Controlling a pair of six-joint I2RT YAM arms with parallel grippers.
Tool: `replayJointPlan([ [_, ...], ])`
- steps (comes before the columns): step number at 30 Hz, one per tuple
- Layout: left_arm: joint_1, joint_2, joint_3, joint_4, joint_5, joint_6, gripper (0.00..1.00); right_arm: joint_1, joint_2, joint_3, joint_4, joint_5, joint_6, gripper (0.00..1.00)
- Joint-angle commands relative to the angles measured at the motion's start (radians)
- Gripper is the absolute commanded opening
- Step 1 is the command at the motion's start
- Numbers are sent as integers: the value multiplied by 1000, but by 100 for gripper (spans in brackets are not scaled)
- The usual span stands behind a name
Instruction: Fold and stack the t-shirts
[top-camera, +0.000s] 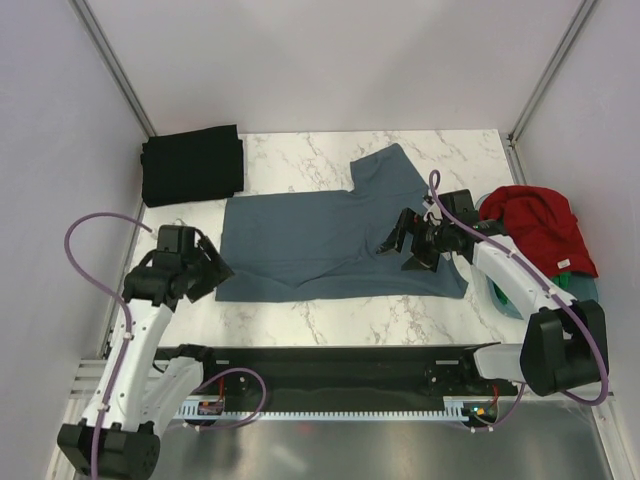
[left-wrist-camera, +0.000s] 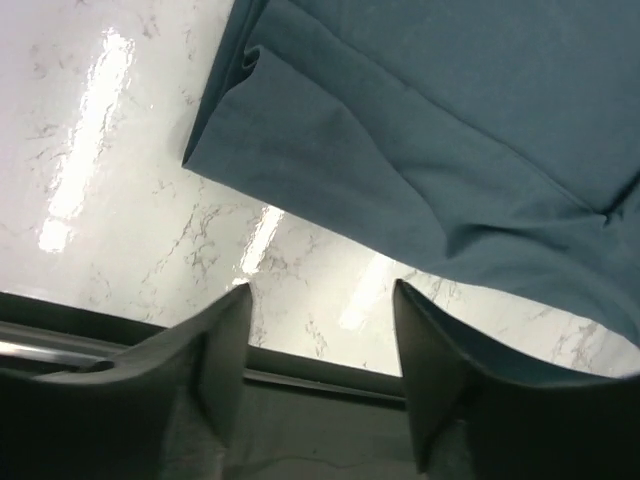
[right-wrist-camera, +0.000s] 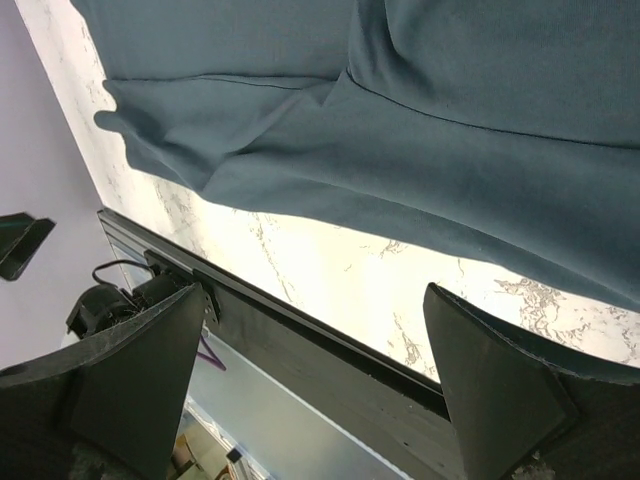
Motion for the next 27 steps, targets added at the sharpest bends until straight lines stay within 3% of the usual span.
replayJointPlan([
  [1,-2,-77,94,-95,-27,-48,70,2,-18,1,20,-7,-25,98],
  [4,-2,-42,117,-69,-60,-24,71,2,-11,17,20,0,-29,98],
  [8,-5,97,112,55,18,-5,69,3,35,83,19,24,-48,98],
  [17,-118,537,177,385,107,-14,66,2,374,331,28,107,-112,98],
  [21,-190,683,99,476,135,-39,65,3,448,229,66,162,-120,98],
  [27,-199,736,-46,596,104,-61,64,2,433,36,164,220,-115,97],
])
